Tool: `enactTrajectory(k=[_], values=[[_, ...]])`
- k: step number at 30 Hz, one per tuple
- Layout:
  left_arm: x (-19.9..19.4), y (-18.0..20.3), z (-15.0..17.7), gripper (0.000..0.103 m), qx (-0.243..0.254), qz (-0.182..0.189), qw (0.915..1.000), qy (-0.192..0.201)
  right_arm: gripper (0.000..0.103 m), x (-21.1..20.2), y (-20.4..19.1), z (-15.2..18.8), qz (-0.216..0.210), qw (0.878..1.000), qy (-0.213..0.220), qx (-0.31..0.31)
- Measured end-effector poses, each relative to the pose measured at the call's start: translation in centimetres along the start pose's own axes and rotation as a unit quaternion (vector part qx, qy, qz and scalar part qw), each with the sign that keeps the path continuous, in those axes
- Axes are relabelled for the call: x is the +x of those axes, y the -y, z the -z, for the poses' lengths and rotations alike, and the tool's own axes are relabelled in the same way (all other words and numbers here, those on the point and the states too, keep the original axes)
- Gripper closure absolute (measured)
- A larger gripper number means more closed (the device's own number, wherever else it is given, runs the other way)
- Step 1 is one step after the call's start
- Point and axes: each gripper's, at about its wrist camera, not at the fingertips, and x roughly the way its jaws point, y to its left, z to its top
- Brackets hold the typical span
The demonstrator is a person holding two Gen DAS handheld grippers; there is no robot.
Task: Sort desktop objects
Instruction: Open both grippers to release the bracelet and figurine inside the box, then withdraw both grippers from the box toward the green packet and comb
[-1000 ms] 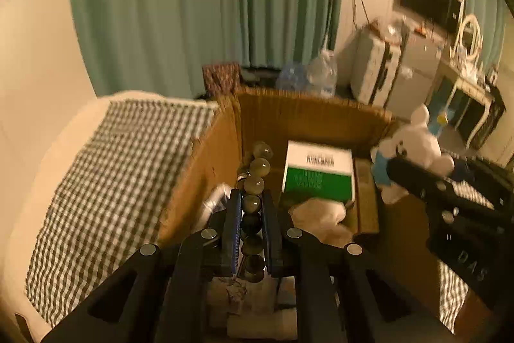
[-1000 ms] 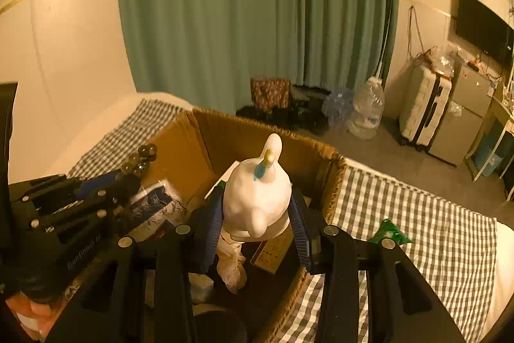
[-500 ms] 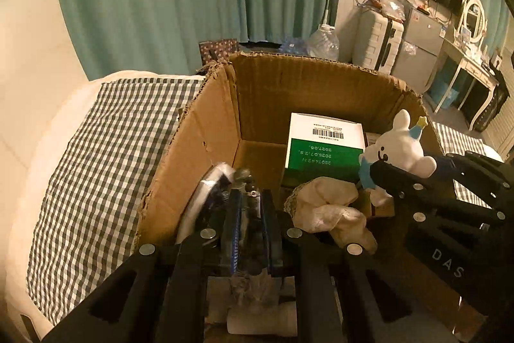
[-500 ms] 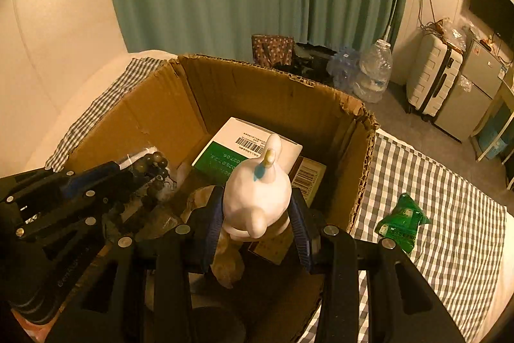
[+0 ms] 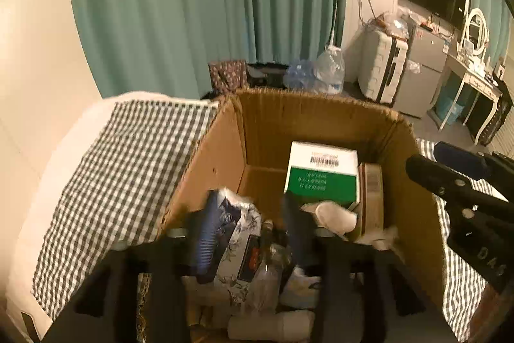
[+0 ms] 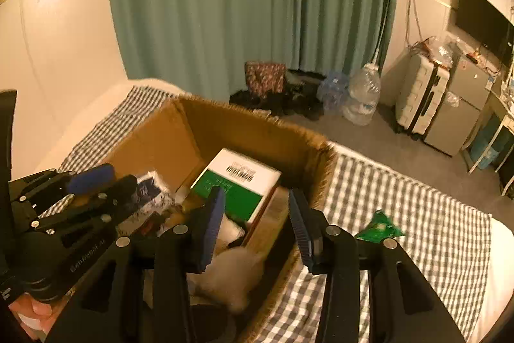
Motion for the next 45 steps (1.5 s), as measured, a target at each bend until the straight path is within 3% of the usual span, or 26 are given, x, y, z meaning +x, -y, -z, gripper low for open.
enactTrajectory(k=[3, 7, 15, 21, 25, 30, 32, 41, 45], values=[[-1.3, 0.9, -0.6, 0.047, 0.003, 0.0, 0.9998, 0.022, 0.056, -1.3, 0.9, -0.3, 0.002, 1.0, 0.018, 0.009], [-3.2, 2.1, -1.2, 0.03, 0.009, -0.002, 0.9982, 0.059, 0.056, -3.0, 2.5, -0.7, 0.011, 0.999, 0.039, 0.025], [-5.4, 3.4, -2.3, 0.013, -0.016, 0.0, 0.9947, 0.101, 0.051, -7.6, 6.6, -1.3, 0.026, 0.995, 0.082, 0.045], [-7.5, 4.9, -3.0, 0.005, -0.052, 0.036, 0.9893, 0.132, 0.044, -11.1, 9.1, -1.2, 0.045, 0.991, 0.117, 0.055], [-8.6, 6.7, -3.1, 0.0, -0.033, 0.033, 0.9872, 0.153, 0.042, -13.0, 10.7, -0.9, 0.06, 0.988, 0.133, 0.057], [-9.8, 9.2, -3.1, 0.0, -0.01, 0.037, 0.9837, 0.176, 0.023, -15.4, 13.0, 0.2, 0.075, 0.983, 0.157, 0.066], [-10.1, 10.0, -3.2, 0.0, -0.006, 0.042, 0.9825, 0.181, 0.02, -16.0, 14.0, 0.7, 0.081, 0.981, 0.161, 0.072], [-10.5, 15.1, -2.6, 0.0, 0.032, 0.075, 0.9763, 0.2, 0.011, -17.9, 19.2, 3.6, 0.107, 0.976, 0.165, 0.09], [-9.7, 17.6, -1.9, 0.0, 0.07, 0.06, 0.9778, 0.188, 0.011, -17.7, 21.6, 4.9, 0.112, 0.974, 0.158, 0.114]])
